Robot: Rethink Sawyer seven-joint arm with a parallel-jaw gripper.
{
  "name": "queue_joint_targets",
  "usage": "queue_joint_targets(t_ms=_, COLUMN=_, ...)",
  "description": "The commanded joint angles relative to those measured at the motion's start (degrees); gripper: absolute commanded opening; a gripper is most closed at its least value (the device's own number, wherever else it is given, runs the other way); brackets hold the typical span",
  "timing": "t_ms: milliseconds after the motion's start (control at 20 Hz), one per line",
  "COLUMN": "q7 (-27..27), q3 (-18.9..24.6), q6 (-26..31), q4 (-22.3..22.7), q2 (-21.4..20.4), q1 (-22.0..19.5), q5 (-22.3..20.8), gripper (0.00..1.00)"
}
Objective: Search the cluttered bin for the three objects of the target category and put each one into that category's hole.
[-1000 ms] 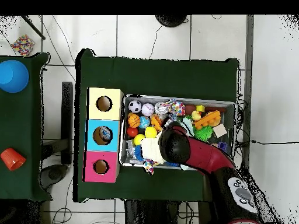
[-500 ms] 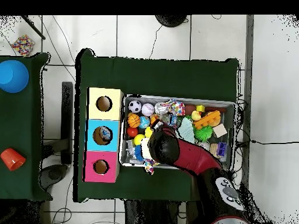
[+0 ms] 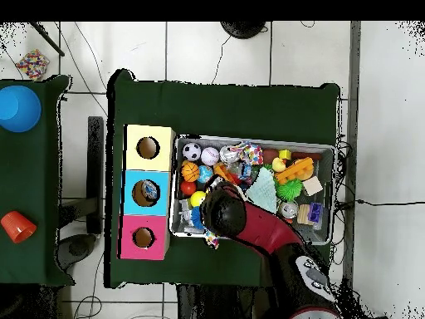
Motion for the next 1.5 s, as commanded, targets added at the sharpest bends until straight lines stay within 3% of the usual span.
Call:
queue_joint_targets(t_ms=50, q7=14.6, q3=-1.7, q6=-4.6, q4=2.2, q2=0.8, q1=1.1, q5=3.8, gripper=1.0)
queue_joint_targets(t_ms=350, q7=14.0, q3=-2.4, q6=-5.9, q4=1.6, q2=1.7, q1=1.5, q5=4.3, gripper=1.0)
queue_joint_targets(t_ms=600, q7=13.1, q3=-4.9, q6=-5.7, q4=0.7, q2=1.2, q1=4.1, q5=4.7, gripper=1.0)
queue_joint_targets(t_ms=1500, q7=9.2, q3=-6.8, q6=-9.4, q4=-2.7, q2=2.0, q1=5.6, q5=1.8, gripper=1.0)
